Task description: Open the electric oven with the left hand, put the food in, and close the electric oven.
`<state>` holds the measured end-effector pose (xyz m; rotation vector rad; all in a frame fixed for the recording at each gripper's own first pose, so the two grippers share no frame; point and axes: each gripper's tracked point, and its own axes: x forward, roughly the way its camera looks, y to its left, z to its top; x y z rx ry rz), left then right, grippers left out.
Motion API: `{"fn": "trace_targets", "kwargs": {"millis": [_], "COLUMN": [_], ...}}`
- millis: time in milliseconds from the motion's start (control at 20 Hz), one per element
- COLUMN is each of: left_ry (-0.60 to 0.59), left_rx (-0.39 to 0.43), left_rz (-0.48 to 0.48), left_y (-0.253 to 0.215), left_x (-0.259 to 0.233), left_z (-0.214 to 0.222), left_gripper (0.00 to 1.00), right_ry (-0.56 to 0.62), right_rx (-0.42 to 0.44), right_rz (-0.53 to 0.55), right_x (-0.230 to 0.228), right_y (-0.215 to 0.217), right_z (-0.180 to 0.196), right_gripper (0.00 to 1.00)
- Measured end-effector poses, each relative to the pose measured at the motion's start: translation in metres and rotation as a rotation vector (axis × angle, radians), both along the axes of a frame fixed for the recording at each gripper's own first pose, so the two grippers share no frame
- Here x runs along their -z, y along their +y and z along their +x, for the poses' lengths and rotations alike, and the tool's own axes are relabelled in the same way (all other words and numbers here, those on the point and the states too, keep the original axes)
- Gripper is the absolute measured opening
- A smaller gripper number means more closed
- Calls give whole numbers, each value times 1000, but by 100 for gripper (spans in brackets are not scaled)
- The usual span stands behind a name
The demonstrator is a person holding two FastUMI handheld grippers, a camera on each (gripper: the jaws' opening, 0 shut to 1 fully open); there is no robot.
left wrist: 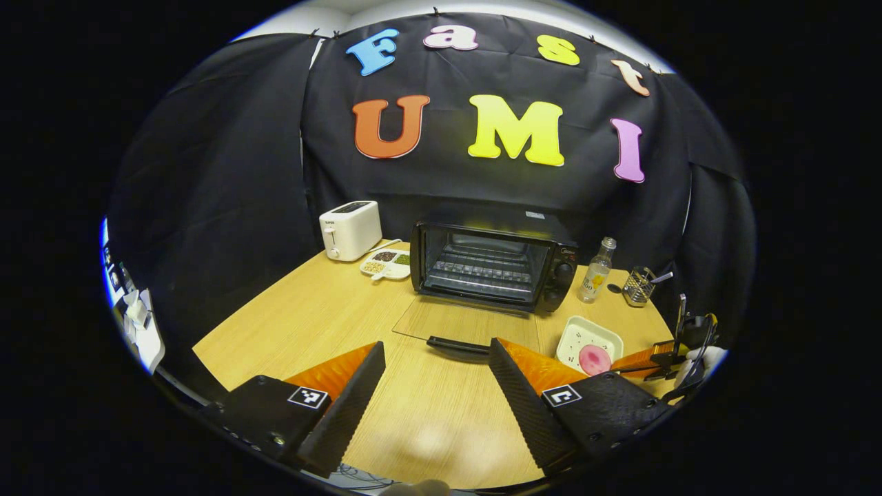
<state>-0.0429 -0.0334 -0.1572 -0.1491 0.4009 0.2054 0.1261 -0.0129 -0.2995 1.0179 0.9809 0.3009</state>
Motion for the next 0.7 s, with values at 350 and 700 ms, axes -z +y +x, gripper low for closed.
{"fn": "trace_targets", "kwargs": {"millis": [350, 700], "left_ry": [-87, -170], "left_rx": [108, 192], "left_rz": [97, 142], "left_y": [29, 83], "left_x": [-25, -53], "left_z": [-30, -84], "left_gripper": [97, 97], "right_ry": [-59, -47], "right_rx": [157, 400], "right_rz": [29, 112], "right_x": [-27, -44], "right_y": [61, 170], "right_z": [-28, -29], "right_gripper": [4, 4]}}
